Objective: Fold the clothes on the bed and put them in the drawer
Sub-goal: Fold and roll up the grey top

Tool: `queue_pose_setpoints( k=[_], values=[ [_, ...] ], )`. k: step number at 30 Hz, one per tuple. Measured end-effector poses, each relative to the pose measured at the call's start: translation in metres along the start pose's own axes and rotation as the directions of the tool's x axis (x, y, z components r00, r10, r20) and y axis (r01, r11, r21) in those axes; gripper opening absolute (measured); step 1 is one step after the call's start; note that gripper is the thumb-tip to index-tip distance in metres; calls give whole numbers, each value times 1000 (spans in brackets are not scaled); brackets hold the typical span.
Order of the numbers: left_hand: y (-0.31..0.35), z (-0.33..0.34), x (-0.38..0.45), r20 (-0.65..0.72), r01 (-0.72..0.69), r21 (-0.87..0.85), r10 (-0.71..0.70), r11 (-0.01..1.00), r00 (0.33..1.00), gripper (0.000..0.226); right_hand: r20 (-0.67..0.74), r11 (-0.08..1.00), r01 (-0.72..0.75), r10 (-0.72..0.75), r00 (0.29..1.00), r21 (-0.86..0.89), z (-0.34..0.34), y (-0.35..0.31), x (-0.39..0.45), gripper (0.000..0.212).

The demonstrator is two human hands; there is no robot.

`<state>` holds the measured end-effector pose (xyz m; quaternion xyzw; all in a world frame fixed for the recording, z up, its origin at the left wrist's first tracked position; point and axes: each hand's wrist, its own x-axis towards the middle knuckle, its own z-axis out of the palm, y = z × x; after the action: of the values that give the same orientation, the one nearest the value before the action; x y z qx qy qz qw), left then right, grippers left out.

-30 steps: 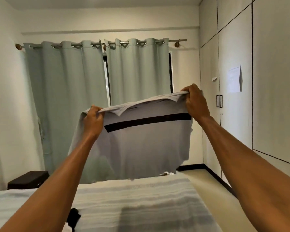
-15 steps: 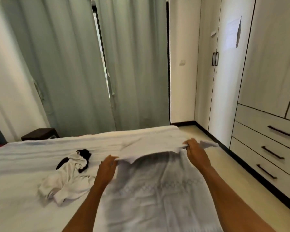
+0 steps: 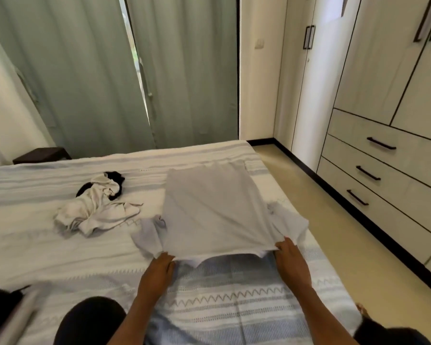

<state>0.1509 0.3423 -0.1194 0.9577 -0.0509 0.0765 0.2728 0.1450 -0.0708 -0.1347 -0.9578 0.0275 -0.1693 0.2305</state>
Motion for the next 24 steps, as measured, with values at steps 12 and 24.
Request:
queue_pose_setpoints(
  k=[12,24],
  values=[
    [7,37,-22,153,-347,441,312,828,938,33,74,978,167,-158,985,-128,18,-1,-55,39],
    [27,16,-12,-17,-126,-110,125,986,992,43,5,981,187,-187,982,-40,26,-25,-29,28]
  ],
)
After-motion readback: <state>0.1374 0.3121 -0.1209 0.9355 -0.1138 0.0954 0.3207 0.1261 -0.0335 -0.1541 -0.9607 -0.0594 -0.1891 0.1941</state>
